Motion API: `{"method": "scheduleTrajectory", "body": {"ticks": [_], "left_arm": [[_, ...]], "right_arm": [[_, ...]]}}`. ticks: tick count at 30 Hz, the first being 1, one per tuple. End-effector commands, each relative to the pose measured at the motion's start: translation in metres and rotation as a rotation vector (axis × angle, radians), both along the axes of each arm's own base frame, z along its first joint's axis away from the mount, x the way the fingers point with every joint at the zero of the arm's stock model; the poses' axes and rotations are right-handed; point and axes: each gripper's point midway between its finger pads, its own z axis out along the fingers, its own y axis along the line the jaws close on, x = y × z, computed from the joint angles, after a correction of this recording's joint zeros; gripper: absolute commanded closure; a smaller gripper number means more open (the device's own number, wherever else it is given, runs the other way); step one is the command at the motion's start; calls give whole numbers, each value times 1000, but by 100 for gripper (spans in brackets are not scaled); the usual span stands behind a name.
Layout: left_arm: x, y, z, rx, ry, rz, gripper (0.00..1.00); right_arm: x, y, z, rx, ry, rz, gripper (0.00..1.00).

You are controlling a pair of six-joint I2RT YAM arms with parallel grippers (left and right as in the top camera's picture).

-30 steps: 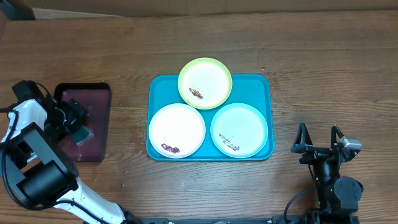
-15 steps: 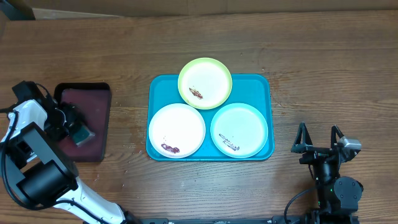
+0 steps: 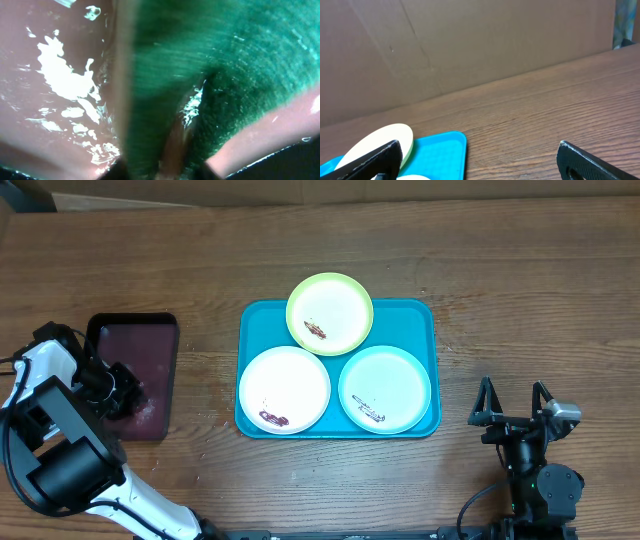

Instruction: Clean dirty plates on tray and stack at the side

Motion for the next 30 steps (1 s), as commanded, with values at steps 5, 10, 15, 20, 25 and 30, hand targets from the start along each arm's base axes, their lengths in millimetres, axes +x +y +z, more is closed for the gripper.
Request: {"method": "scheduleTrajectory", "body": {"ticks": [5, 10, 15, 20, 25, 30], "left_arm": [[2, 3, -13, 4, -4, 4, 70], [19, 16, -14, 56, -74, 3, 0], [37, 30, -13, 111, -149, 3, 0], [47, 37, -12, 140, -189, 3, 52], [47, 40, -12, 157, -185, 1, 96], [39, 35, -13, 139, -151, 0, 0]], "right_arm": [[0, -1, -1, -4, -5, -7, 0], [0, -1, -1, -4, -6, -7, 0], [0, -1, -1, -4, -5, -7, 0], [0, -1, -1, -4, -5, -7, 0], [0, -1, -1, -4, -5, -7, 0], [0, -1, -1, -4, -6, -7, 0]]}}
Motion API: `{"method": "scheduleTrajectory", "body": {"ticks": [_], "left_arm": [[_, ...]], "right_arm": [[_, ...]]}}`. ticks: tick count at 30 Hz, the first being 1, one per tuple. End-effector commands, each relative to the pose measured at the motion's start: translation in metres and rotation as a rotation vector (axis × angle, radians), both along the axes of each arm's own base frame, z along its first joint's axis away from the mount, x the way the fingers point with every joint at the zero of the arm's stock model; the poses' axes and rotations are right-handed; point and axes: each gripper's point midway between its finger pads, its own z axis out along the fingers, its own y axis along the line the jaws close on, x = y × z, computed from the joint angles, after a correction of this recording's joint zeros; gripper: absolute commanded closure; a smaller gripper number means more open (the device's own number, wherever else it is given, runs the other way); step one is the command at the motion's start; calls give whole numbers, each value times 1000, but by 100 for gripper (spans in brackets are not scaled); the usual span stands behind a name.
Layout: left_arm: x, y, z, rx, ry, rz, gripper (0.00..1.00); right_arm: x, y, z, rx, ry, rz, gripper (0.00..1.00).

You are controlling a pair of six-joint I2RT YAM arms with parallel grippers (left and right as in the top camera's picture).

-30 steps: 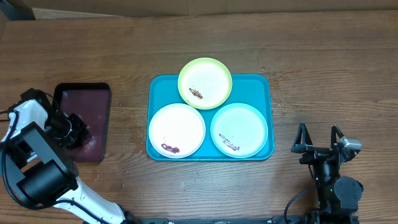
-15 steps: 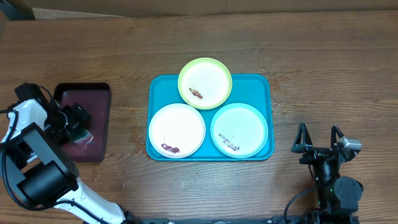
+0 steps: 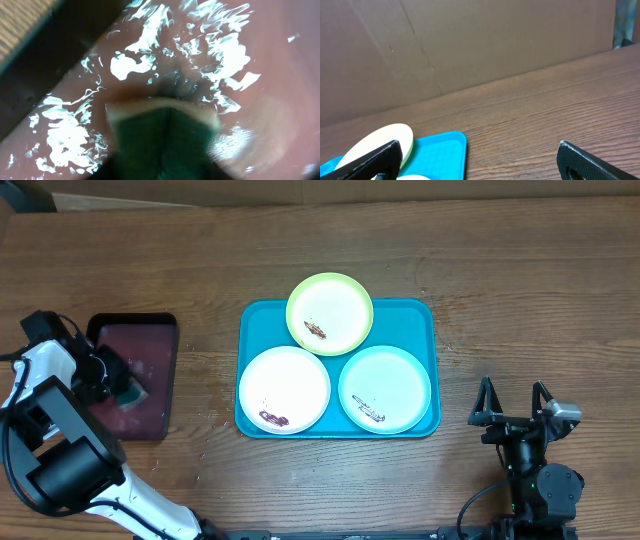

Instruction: Clean dirty plates on tray and stack at the side

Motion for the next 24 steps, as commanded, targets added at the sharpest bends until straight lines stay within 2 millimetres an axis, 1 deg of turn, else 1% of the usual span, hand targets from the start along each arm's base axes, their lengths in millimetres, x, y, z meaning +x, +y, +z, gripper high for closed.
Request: {"method": "scheduleTrajectory", "body": {"ticks": [1, 6, 7, 8, 10, 12, 13, 14, 15, 16, 17, 18, 19, 20, 24], "left_arm": [[-16, -7, -15, -36, 69, 5, 0], [-34, -22, -16, -98, 141, 5, 0], [-38, -25, -16, -109, 157, 5, 8], [-41, -27, -16, -120, 171, 5, 23], [-47, -32, -16, -137, 196, 4, 49], [-51, -34, -15, -148, 210, 5, 80], [-52, -35, -15, -150, 213, 4, 93], [-52, -35, -15, -151, 215, 5, 96], [-52, -35, -15, -151, 214, 4, 96], [-51, -35, -15, -149, 212, 5, 96], [-50, -34, -15, -145, 208, 4, 93], [-49, -32, -15, -141, 203, 5, 69], [-47, -31, -16, -135, 195, 5, 25], [-44, -29, -16, -126, 182, 5, 0], [-30, -18, -16, -80, 126, 4, 0]], "right_arm": [[0, -1, -2, -4, -5, -7, 0], [0, -1, -2, -4, -5, -7, 0], [0, -1, -2, -4, -5, -7, 0], [0, -1, -2, -4, -5, -7, 0], [0, -1, -2, -4, -5, -7, 0], [0, -1, -2, -4, -5, -7, 0], [0, -1, -2, -4, -5, -7, 0], [0, -1, -2, -4, -5, -7, 0], [0, -1, -2, -4, -5, -7, 0], [0, -1, -2, -4, -5, -7, 0], [0, -1, -2, -4, -5, -7, 0], [0, -1, -2, -4, -5, -7, 0], [0, -1, -2, -4, -5, -7, 0], [0, -1, -2, -4, -5, -7, 0], [0, -1, -2, -4, -5, -7, 0]]}}
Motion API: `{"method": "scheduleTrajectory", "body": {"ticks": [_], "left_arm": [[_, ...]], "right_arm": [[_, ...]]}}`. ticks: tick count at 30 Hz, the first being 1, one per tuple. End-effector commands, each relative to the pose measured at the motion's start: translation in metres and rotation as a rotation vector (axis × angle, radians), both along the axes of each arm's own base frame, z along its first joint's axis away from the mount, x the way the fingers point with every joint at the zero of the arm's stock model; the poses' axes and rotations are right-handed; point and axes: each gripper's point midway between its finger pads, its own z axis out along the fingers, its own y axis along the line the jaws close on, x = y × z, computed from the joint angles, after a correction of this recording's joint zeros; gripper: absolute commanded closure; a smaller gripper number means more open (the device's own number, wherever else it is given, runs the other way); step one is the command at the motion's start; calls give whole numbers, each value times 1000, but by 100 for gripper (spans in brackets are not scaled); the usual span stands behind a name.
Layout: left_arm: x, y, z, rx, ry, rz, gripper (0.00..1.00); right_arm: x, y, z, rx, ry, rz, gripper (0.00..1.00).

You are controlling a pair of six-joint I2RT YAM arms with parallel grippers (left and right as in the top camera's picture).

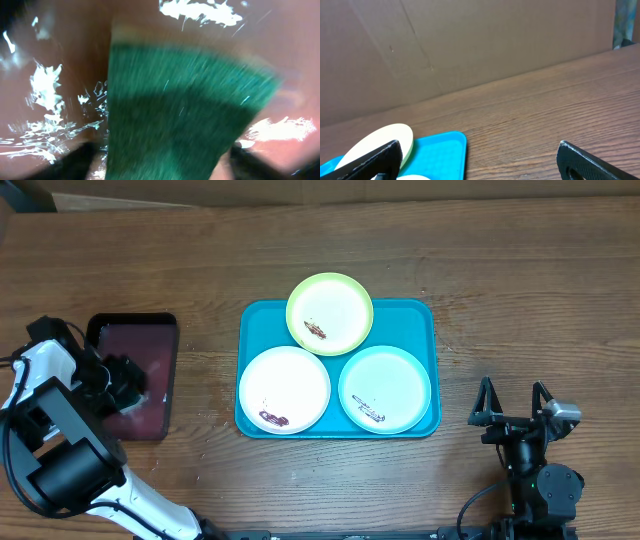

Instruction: Clean dirty plates on tray and stack at the side

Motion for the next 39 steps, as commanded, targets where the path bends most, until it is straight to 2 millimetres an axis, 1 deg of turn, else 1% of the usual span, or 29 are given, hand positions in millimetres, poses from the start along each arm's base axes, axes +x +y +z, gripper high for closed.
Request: {"method": "scheduleTrajectory", "body": {"ticks": [1, 6, 7, 9, 10, 11, 12, 15, 16, 17, 18, 19, 22, 28, 29, 30, 31, 33, 34, 35, 37, 38, 39], "left_arm": [[2, 4, -15, 6, -3, 1, 0], [23, 20, -13, 73, -90, 2, 0], [25, 22, -12, 80, -100, 1, 2], [29, 24, -11, 91, -115, 1, 36], [30, 25, -11, 95, -119, 1, 56], [31, 26, -11, 97, -122, 2, 87], [31, 26, -11, 98, -123, 2, 96], [30, 25, -11, 96, -120, 2, 96], [30, 25, -11, 93, -117, 2, 94], [28, 23, -12, 87, -110, 2, 73], [26, 22, -12, 82, -103, 2, 33], [23, 20, -12, 73, -92, 1, 0], [14, 12, -14, 40, -55, 1, 0], [-14, -9, -15, -47, 59, 2, 0], [-17, -12, -15, -58, 74, 1, 5], [-21, -14, -14, -68, 88, 1, 18], [-23, -16, -14, -75, 97, 1, 34], [-25, -18, -14, -82, 106, 1, 73], [-25, -18, -14, -82, 107, 1, 91], [-25, -18, -14, -82, 107, 1, 96], [-24, -17, -14, -77, 101, 1, 96], [-22, -15, -14, -72, 94, 2, 92], [-21, -14, -14, -67, 88, 1, 53]], "right_arm": [[0, -1, -1, -4, -5, -7, 0], [0, -1, -1, -4, -5, -7, 0], [0, -1, -2, -4, -5, -7, 0], [0, -1, -2, -4, -5, -7, 0], [0, -1, -1, -4, -5, -7, 0], [0, -1, -1, -4, -5, -7, 0], [0, -1, -1, -4, -5, -7, 0], [0, -1, -1, -4, -5, -7, 0], [0, -1, -2, -4, -5, -7, 0], [0, -1, -2, -4, -5, -7, 0], [0, -1, -1, -4, -5, -7, 0], [0, -1, -2, -4, -5, -7, 0], [0, -1, -2, -4, -5, -7, 0], [0, -1, -2, -4, -5, -7, 0], [0, -1, -2, -4, -5, -7, 0], [0, -1, -2, -4, -5, -7, 0], [0, -1, -1, -4, -5, -7, 0], [0, -1, -1, -4, -5, -7, 0], [0, -1, -1, -4, -5, -7, 0], [0, -1, -1, -4, -5, -7, 0], [0, -1, -1, -4, -5, -7, 0], [0, -1, -1, -4, -5, -7, 0], [0, -1, -1, -4, -5, -7, 0]]}}
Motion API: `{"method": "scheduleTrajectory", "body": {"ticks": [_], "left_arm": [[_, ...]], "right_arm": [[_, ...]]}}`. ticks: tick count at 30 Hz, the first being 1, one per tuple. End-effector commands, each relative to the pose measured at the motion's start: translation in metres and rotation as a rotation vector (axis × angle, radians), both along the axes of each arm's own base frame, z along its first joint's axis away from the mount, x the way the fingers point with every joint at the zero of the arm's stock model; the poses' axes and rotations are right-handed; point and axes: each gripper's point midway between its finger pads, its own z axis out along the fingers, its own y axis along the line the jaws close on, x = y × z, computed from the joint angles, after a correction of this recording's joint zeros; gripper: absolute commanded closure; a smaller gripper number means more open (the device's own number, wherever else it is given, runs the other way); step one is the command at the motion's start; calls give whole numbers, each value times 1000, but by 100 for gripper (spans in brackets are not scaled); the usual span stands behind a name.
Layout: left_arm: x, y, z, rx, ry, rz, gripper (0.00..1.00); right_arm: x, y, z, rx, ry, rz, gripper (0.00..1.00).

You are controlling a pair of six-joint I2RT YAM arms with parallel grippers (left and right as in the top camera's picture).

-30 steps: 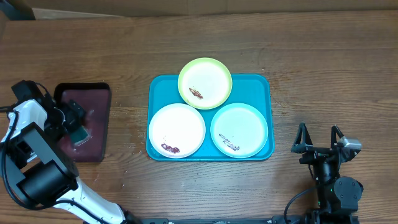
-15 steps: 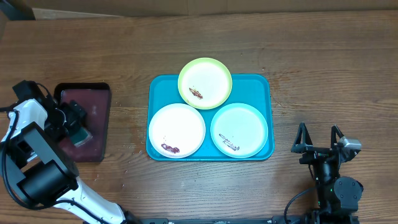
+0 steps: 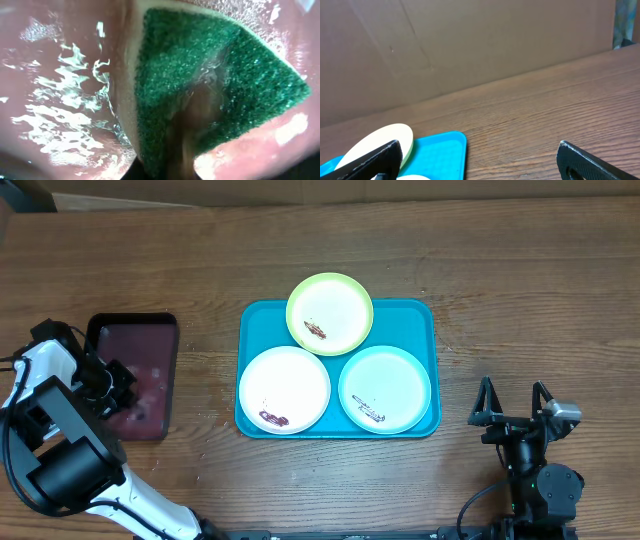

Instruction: Clean dirty plates on tray and stack at the side

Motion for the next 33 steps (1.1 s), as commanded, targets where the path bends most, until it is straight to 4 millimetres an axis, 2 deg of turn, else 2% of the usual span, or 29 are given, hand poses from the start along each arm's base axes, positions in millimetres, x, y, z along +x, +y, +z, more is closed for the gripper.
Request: {"method": "scheduleTrajectory", "body": {"ticks": [1, 12, 13, 14, 15, 16, 17, 19, 21, 22, 23, 24, 25, 33], "left_arm": [[-3, -1, -13, -18, 11, 10, 0], [30, 24, -12, 86, -120, 9, 0], [32, 25, -12, 92, -129, 9, 5], [33, 27, -12, 98, -137, 9, 16], [35, 28, -11, 104, -143, 9, 39], [36, 29, -11, 108, -148, 9, 76], [36, 30, -11, 113, -148, 9, 96], [35, 32, -11, 123, -141, 10, 96], [34, 33, -11, 129, -135, 10, 96], [34, 32, -12, 127, -133, 10, 89], [32, 31, -12, 123, -128, 10, 66], [30, 30, -12, 116, -119, 10, 26], [28, 28, -12, 110, -111, 9, 0], [2, 6, -14, 19, -4, 9, 0]], "right_arm": [[0, -1, -2, -4, -5, -7, 0], [0, -1, -2, -4, -5, -7, 0], [0, -1, -2, -4, -5, -7, 0], [0, -1, -2, -4, -5, -7, 0], [0, -1, -2, -4, -5, -7, 0], [0, -1, -2, -4, -5, -7, 0], [0, -1, -2, -4, -5, -7, 0], [0, -1, -2, -4, -5, -7, 0], [0, -1, -2, -4, -5, -7, 0], [0, -1, -2, -4, -5, -7, 0], [0, -1, -2, -4, -5, -7, 0], [0, -1, -2, -4, -5, -7, 0], [0, -1, -2, -4, -5, -7, 0], [0, -1, -2, -4, -5, -7, 0]]}}
